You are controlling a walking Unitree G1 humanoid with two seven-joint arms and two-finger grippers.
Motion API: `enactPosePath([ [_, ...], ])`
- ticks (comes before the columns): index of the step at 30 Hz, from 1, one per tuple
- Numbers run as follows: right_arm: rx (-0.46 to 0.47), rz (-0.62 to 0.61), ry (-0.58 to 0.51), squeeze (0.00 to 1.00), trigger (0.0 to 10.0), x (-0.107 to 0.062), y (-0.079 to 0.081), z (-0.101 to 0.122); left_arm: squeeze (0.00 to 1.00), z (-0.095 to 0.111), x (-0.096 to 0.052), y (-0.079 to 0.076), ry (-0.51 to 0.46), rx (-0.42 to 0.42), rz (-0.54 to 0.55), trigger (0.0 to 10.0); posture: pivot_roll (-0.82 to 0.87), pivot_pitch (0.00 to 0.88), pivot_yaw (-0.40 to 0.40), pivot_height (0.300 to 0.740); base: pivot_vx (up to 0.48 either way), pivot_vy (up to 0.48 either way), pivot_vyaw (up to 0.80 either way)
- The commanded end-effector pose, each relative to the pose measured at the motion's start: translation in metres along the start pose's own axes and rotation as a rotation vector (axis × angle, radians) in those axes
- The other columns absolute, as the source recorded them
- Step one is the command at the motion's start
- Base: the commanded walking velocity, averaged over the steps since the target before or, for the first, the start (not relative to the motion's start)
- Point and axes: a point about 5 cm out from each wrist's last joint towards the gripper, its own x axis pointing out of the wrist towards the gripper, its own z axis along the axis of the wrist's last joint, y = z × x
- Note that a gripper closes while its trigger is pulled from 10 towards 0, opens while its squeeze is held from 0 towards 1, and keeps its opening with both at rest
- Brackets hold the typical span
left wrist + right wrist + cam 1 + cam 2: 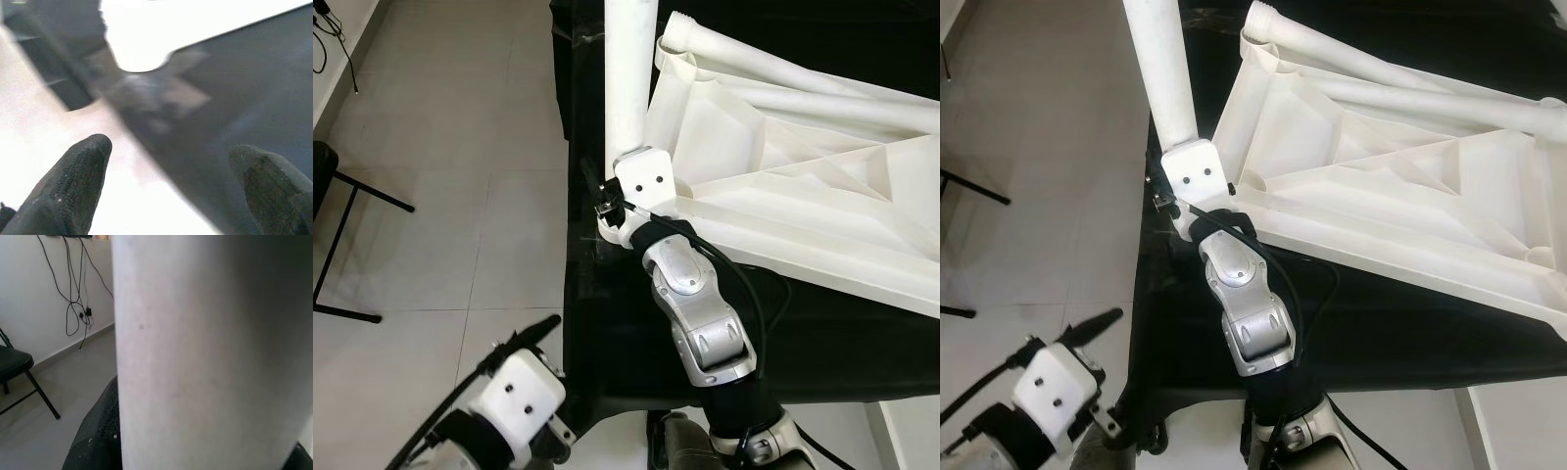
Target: Building children table
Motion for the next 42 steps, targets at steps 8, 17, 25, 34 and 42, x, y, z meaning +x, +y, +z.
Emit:
enactPosePath([
  [8,-0.072,-0.097,0.162,0.0,10.0,-0.001,-0.02,-0.035,0.0,0.039,0.021,0.069,-0.196,-0.118,0.176,10.0,-0.01,0.319,-0.08,0.74,0.0,0.0,0.0],
  [17,-0.026,-0.062,0.123,0.0,10.0,0.002,-0.009,-0.029,0.0,0.133,0.069,0.105,-0.566,-0.259,-0.266,10.0,0.0,0.309,-0.065,0.74,0.0,0.0,0.0],
  [25,-0.002,-0.035,0.1,0.0,10.0,0.003,-0.001,-0.025,0.0,0.162,0.1,0.101,-0.577,-0.302,-0.52,10.0,-0.02,0.303,-0.057,0.74,0.0,0.0,0.0],
  [34,0.02,-0.014,0.07,0.0,10.0,0.006,0.006,-0.019,0.0,0.189,0.157,0.11,-0.484,-0.298,-0.634,10.0,-0.03,0.293,-0.038,0.74,0.0,0.0,0.0],
  [42,0.022,-0.014,0.064,0.0,10.0,0.007,0.007,-0.018,0.0,0.19,0.177,0.105,-0.405,-0.249,-0.676,0.0,-0.03,0.286,-0.028,0.74,0.0,0.0,0.0],
])
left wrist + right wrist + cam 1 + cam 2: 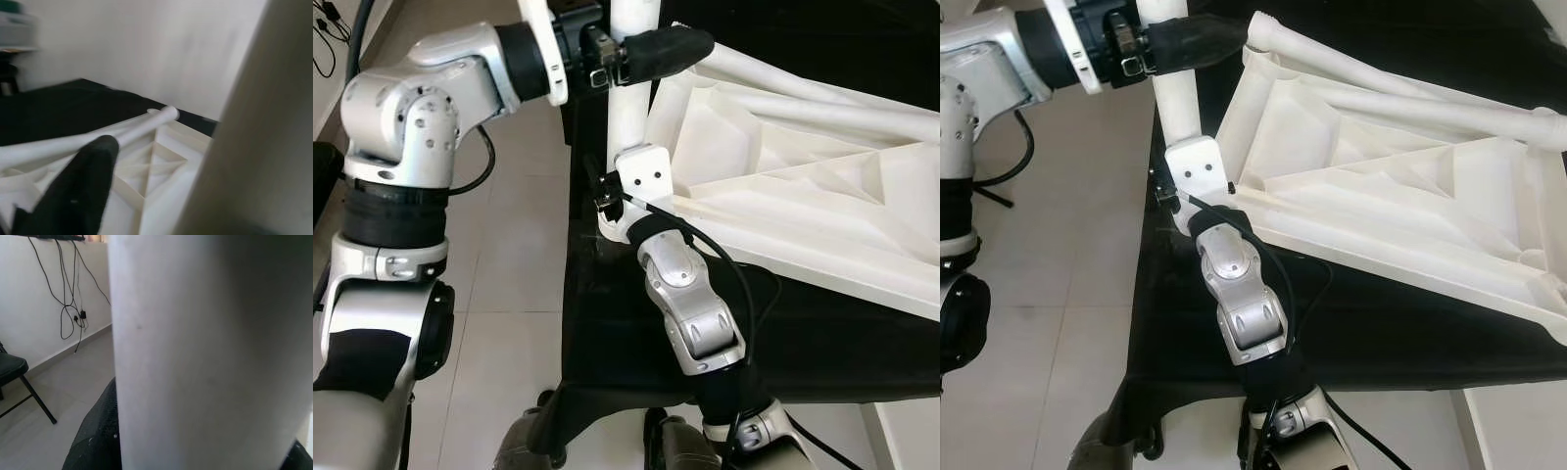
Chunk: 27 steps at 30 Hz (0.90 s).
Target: Building children table
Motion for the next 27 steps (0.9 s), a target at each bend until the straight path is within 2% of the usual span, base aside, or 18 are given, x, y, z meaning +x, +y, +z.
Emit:
enactPosePath([
  [1,-0.011,0.016,0.075,0.0,10.0,-0.002,0.006,-0.016,0.0,0.0,0.003,0.0,0.019,0.013,-0.015,0.0,-0.03,0.286,-0.028,0.74,0.0,0.0,0.0],
  [4,-0.014,0.012,0.073,0.0,10.0,-0.002,0.005,-0.016,0.0,0.0,0.007,-0.002,0.037,0.019,-0.053,0.0,-0.03,0.287,-0.026,0.74,0.0,0.0,0.0],
  [11,-0.022,-0.007,0.072,0.0,10.0,0.001,-0.004,-0.016,0.0,0.0,0.014,-0.004,0.058,0.093,-0.097,0.0,-0.04,0.279,-0.033,0.74,0.0,0.0,0.0],
  [18,-0.027,0.012,0.063,0.0,10.0,0.006,-0.005,-0.014,0.0,-0.002,0.014,-0.006,0.061,0.093,-0.117,0.0,-0.05,0.276,-0.035,0.74,0.0,0.0,0.0],
  [19,-0.015,0.054,0.049,1.0,10.0,0.009,-0.006,-0.012,0.0,-0.002,0.015,-0.007,0.061,0.094,-0.124,0.0,-0.04,0.277,-0.035,0.74,0.0,0.0,0.0],
  [20,-0.015,0.054,0.049,1.0,10.0,0.009,-0.006,-0.012,0.0,-0.002,0.015,-0.007,0.061,0.094,-0.124,0.0,-0.04,0.277,-0.035,0.74,0.0,0.0,0.0],
  [21,0.001,0.105,0.027,1.0,10.0,0.012,-0.006,-0.008,0.0,-0.002,0.015,-0.007,0.06,0.095,-0.129,0.0,-0.04,0.277,-0.034,0.74,0.0,0.0,0.0],
  [22,0.006,0.208,-0.021,1.0,10.0,0.016,-0.003,-0.001,0.0,-0.002,0.016,-0.007,0.058,0.1,-0.133,0.0,-0.05,0.276,-0.036,0.74,0.0,0.0,0.0],
  [23,0.006,0.208,-0.021,1.0,10.0,0.016,-0.003,-0.001,0.0,-0.002,0.016,-0.007,0.058,0.1,-0.133,0.0,-0.05,0.276,-0.036,0.74,0.0,0.0,0.0],
  [24,-0.003,0.347,-0.073,1.0,10.0,0.02,0.0,0.007,0.0,-0.002,0.015,-0.006,0.056,0.104,-0.134,0.0,-0.05,0.277,-0.035,0.74,0.0,0.0,0.0],
  [26,-0.003,0.347,-0.073,1.0,10.0,0.02,0.0,0.007,0.0,-0.002,0.015,-0.006,0.056,0.104,-0.134,0.0,-0.05,0.277,-0.035,0.74,0.0,0.0,0.0],
  [27,-0.012,0.461,-0.108,1.0,10.0,0.022,0.001,0.013,0.0,-0.002,0.015,-0.005,0.054,0.107,-0.134,0.0,-0.05,0.277,-0.035,0.74,0.0,0.0,0.0],
])
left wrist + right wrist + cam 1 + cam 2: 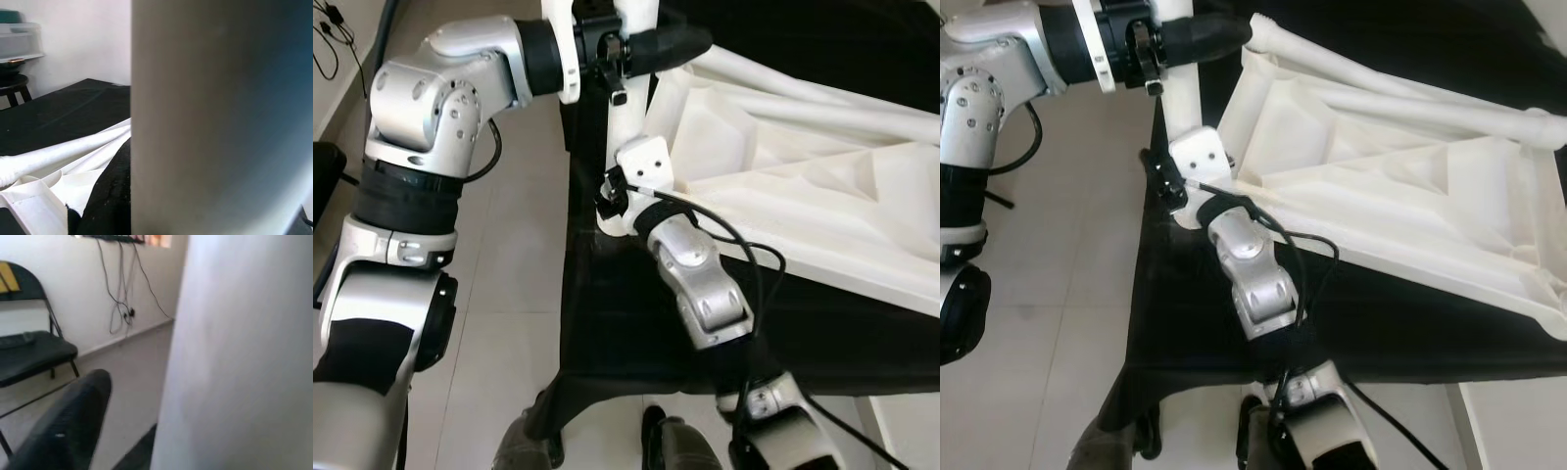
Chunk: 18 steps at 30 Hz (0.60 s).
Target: Building children table
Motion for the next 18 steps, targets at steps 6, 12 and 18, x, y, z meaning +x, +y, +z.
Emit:
enactPosePath([
  [6,-0.151,0.681,0.003,1.0,10.0,0.007,-0.012,0.016,0.0,-0.003,0.005,-0.005,0.0,-0.009,-0.073,0.0,-0.05,0.281,-0.027,0.74,0.0,0.0,0.0],
  [12,-0.088,0.881,0.071,0.0,10.0,0.009,-0.024,0.023,0.0,-0.002,0.004,-0.005,-0.007,-0.008,-0.069,0.0,-0.05,0.285,-0.03,0.74,0.0,0.0,0.0],
  [18,-0.001,0.916,0.038,0.0,4.0,0.022,-0.026,0.034,0.0,-0.004,0.004,-0.005,-0.007,-0.008,-0.076,0.0,-0.05,0.292,-0.032,0.74,0.0,0.0,0.0],
])
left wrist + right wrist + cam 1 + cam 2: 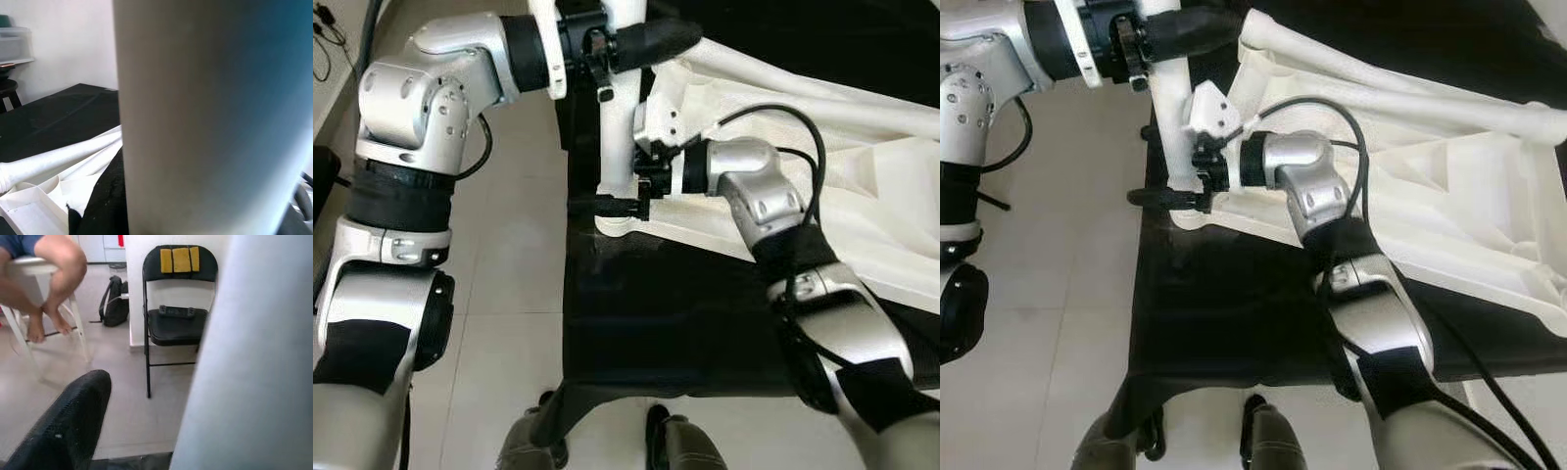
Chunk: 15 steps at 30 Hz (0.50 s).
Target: Building children table
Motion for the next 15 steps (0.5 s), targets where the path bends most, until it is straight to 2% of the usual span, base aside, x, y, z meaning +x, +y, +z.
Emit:
enactPosePath([
  [1,-0.011,0.15,-0.033,0.0,0.0,0.029,0.01,0.009,0.0,-0.007,0.009,-0.008,0.016,-0.008,-0.056,0.0,-0.04,0.295,-0.031,0.74,0.0,0.0,0.0],
  [10,0.009,0.244,-0.039,0.0,0.0,0.031,0.012,0.001,0.0,-0.011,0.011,-0.011,0.034,0.008,-0.094,0.0,-0.04,0.305,-0.03,0.74,0.0,0.0,0.0],
  [15,0.016,0.249,-0.05,0.0,0.0,0.031,0.013,-0.002,0.0,-0.013,0.015,-0.015,0.049,0.022,-0.133,0.0,-0.05,0.308,-0.027,0.74,0.0,0.0,0.0],
])
